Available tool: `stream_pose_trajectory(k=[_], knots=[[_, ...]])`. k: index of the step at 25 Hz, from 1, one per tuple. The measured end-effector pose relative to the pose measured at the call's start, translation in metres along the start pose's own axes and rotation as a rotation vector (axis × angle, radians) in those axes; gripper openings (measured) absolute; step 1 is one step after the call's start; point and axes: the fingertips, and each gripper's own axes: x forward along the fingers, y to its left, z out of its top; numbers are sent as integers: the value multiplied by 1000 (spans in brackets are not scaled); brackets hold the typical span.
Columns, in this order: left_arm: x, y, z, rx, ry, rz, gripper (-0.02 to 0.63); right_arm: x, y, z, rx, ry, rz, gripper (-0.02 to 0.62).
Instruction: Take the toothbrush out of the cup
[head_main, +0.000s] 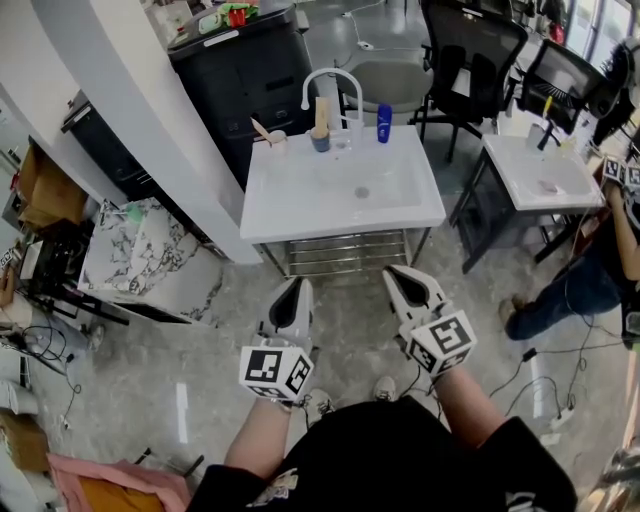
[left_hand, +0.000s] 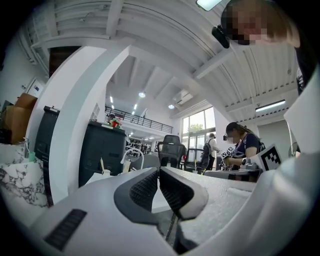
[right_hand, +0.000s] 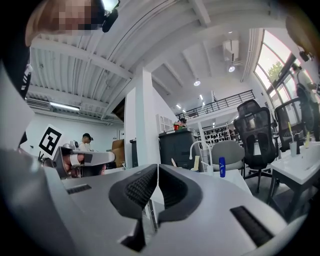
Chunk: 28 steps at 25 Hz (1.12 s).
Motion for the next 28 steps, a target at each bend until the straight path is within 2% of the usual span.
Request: stream_pose_trajectory(k=[4, 8, 10, 11, 13, 21, 28], knots=[[8, -10, 0, 3, -6, 14, 6, -3, -12, 2, 2, -11, 25, 31], [17, -20, -4, 11, -10, 32, 13, -4, -25, 6, -4, -19, 55, 83], [24, -25, -6, 18, -8, 35, 151, -2, -32, 7, -6, -24, 65, 126], [27, -27, -7, 23, -8, 38, 191, -2, -35, 7, -7, -26, 70, 148], [32, -31, -9, 32, -8, 46, 221, -1, -41, 5, -6, -27, 80, 174], [57, -35, -12, 43, -11, 62, 227, 4, -69, 5, -13, -30, 89, 189], [82, -8, -10, 37, -23, 62, 227, 31, -83, 1, -15, -18, 73, 187]])
